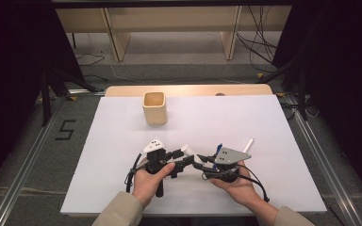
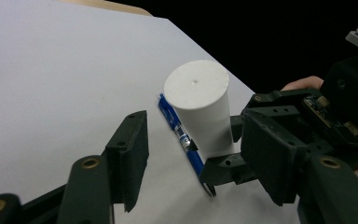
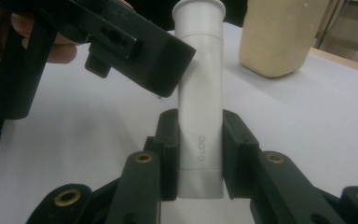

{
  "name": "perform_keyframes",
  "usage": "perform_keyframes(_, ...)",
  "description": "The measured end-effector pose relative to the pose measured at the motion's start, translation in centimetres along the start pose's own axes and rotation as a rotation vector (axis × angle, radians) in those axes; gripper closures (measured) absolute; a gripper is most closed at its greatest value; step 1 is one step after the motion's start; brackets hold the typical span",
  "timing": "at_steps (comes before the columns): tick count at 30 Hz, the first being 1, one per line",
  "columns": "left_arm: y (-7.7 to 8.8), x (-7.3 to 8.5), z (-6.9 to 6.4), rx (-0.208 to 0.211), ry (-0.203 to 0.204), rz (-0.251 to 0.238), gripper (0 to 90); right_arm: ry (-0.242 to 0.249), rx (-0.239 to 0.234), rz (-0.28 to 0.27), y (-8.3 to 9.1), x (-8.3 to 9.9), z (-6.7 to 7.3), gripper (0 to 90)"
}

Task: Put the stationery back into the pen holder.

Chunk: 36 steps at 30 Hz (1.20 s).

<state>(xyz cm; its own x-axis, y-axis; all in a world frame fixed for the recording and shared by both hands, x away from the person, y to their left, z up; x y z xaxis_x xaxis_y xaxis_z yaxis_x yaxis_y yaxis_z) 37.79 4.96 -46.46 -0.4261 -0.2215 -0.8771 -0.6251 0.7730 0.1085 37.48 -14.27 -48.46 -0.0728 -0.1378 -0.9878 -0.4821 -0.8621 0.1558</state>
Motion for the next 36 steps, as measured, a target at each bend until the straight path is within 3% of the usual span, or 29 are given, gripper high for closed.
perform_keyframes(12, -0.5, 0.0, -0.3, -0.022, -0.01, -0.046, 59.0, 0.023, 0.011, 0.005, -0.3, 0.1, 0.4, 71.4)
perform_keyframes(17, -0.4, -0.1, -0.5, 0.004, 0.0, -0.062, 63.7, 0.054, 0.018, 0.002, -0.4, 0.1, 0.5, 71.2)
perform_keyframes(19, -0.4, -0.1, -0.7, -0.002, -0.035, -0.054, 66.3, 0.064, 0.019, 0.005, -0.5, 0.1, 0.6, 67.4)
perform_keyframes(22, -0.4, -0.4, -0.9, -0.007, -0.055, -0.064, 66.6, 0.084, 0.027, 0.018, -0.6, 0.0, 0.9, 55.1)
perform_keyframes(23, -0.3, -0.5, -0.9, -0.013, -0.067, -0.062, 66.6, 0.084, 0.027, 0.018, -0.6, 0.0, 0.9, 55.1)
perform_keyframes(24, -0.3, -0.7, -0.9, -0.018, -0.075, -0.068, 66.7, 0.076, 0.04, 0.027, -0.7, -0.1, 1.0, 47.9)
perform_keyframes(25, -0.2, -0.8, -0.8, -0.027, -0.092, -0.071, 66.7, 0.076, 0.04, 0.027, -0.7, -0.1, 1.0, 47.9)
perform_keyframes(27, 0.0, -1.1, -0.7, -0.045, -0.121, -0.072, 66.7, 0.062, 0.052, 0.034, -0.5, -0.1, 0.9, 39.8)
perform_keyframes(36, 0.8, -2.8, 0.3, -0.148, -0.278, -0.087, 66.7, 0.024, 0.084, 0.034, 0.3, -0.2, 0.0, 29.3)
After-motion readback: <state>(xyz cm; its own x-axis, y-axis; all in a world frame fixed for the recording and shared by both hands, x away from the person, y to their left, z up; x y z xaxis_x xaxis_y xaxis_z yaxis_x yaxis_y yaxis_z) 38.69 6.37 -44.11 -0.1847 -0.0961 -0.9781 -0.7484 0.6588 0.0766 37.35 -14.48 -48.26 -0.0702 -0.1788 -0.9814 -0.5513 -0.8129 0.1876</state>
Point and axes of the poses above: each handheld gripper's, and its own axes: y roughly backward along the jaws, x roughly out of its underside, z roughly to its left, the point moved 3 cm from there along -y, roughly forward along the jaws, and after that the axes turned 13 degrees about -z, right-handed, at the moved point
